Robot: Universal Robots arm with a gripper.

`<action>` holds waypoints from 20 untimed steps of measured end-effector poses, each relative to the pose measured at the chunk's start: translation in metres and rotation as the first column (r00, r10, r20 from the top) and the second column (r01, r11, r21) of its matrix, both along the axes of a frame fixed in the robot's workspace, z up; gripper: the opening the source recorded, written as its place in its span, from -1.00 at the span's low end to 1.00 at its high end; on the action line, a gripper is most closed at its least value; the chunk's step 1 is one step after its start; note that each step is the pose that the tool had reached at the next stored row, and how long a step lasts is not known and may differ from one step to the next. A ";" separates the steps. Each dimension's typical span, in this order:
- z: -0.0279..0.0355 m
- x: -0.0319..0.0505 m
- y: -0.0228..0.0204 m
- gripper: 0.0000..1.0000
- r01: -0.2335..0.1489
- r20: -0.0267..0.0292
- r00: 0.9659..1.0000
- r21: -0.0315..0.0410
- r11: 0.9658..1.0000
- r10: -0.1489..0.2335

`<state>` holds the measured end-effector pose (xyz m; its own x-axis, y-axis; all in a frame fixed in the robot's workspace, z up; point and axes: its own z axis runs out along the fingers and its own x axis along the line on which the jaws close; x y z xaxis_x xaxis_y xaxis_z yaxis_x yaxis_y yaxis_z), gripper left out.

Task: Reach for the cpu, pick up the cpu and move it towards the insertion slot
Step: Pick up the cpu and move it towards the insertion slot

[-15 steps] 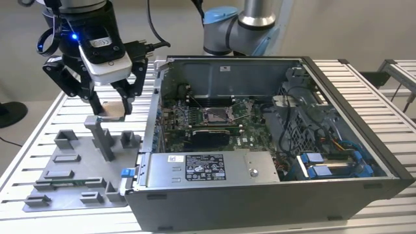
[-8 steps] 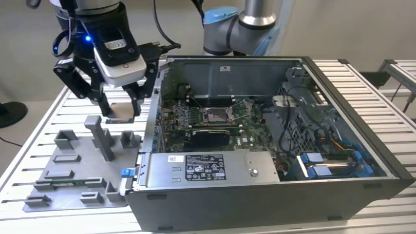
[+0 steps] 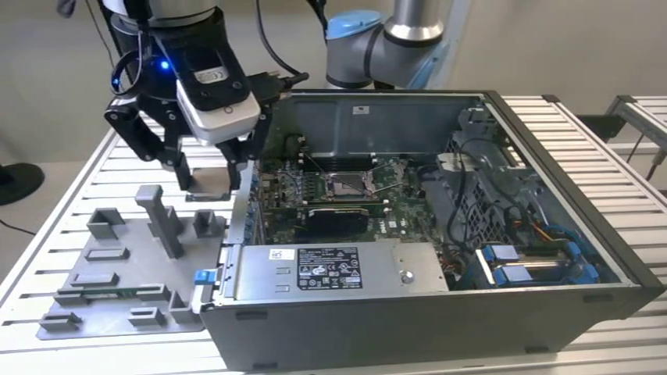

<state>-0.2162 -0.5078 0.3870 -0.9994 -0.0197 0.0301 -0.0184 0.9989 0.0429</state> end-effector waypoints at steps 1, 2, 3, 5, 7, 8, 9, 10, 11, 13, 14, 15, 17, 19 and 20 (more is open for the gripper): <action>0.0000 0.0020 -0.0007 -1.00 0.000 0.000 1.000 0.000 1.000 0.000; 0.0000 0.0041 -0.0014 -1.00 0.000 0.000 1.000 0.000 1.000 0.000; 0.0000 0.0060 -0.0021 -1.00 0.000 -0.001 1.000 0.000 1.000 0.000; 0.0000 0.0101 -0.0035 -1.00 0.000 -0.001 1.000 0.000 1.000 0.000; 0.0000 0.0139 -0.0049 -1.00 0.000 -0.001 1.000 0.000 1.000 0.000; 0.0000 0.0159 -0.0056 -1.00 0.000 -0.001 1.000 0.000 1.000 0.000; 0.0000 0.0178 -0.0063 -1.00 0.000 -0.001 1.000 0.000 1.000 0.000; 0.0000 0.0197 -0.0070 -1.00 0.000 -0.001 1.000 0.000 1.000 0.000; 0.0000 0.0216 -0.0076 -1.00 0.000 -0.001 1.000 0.000 1.000 0.000; 0.0000 0.0254 -0.0090 -1.00 0.000 -0.002 1.000 0.000 1.000 0.000; 0.0000 0.0272 -0.0096 -1.00 0.000 -0.002 1.000 0.000 1.000 0.000; 0.0000 0.0291 -0.0103 -1.00 0.000 -0.002 1.000 0.000 1.000 0.000; 0.0000 0.0328 -0.0116 -1.00 0.000 -0.002 1.000 0.000 1.000 0.000; 0.0000 0.0363 -0.0128 -1.00 0.000 -0.002 1.000 0.000 1.000 0.000; 0.0001 0.0380 -0.0134 -1.00 0.000 -0.002 1.000 0.000 1.000 0.000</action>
